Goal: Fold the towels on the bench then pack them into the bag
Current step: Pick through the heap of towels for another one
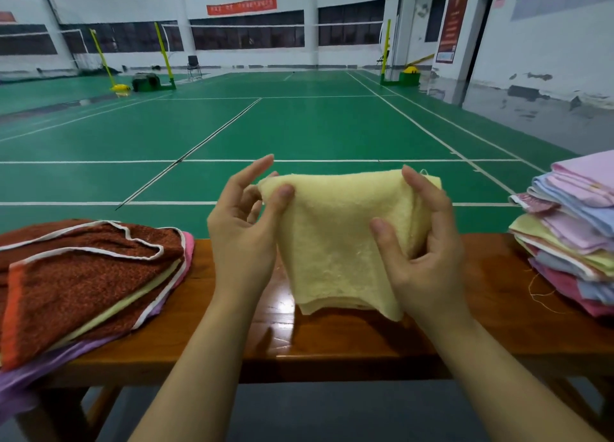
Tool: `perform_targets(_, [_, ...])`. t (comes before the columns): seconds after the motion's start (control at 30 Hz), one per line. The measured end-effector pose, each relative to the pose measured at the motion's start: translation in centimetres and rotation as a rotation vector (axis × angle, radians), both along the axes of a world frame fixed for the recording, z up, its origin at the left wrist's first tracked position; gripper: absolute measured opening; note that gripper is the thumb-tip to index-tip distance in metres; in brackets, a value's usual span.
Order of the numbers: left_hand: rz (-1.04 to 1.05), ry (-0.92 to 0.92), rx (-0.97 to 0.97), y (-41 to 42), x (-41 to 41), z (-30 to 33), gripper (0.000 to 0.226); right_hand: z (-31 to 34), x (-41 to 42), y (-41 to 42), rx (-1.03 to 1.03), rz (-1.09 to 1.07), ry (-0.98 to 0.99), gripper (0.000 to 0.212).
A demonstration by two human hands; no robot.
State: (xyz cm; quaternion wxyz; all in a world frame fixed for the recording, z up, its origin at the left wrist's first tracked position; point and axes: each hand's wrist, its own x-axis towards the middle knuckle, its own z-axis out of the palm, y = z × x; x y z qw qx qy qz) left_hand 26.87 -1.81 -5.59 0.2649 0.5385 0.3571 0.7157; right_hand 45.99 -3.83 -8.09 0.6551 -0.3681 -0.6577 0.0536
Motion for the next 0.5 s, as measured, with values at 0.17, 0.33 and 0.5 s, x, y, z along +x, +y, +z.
perform_targets(0.17, [0.088, -0.025, 0.051, -0.4, 0.4, 0.6, 0.027, -0.1, -0.2, -0.2, 0.021, -0.033, -0.036, 0.059])
perform_targets(0.33, [0.192, 0.222, 0.043, 0.2, 0.2, 0.7, 0.023, 1.2, -0.7, -0.3, -0.211, 0.053, 0.189, 0.063])
perform_targets(0.5, [0.154, 0.534, -0.515, 4.1, -0.8, -4.3, 0.044, -1.9, 0.1, 2.3, -0.723, -0.119, -0.057, 0.077])
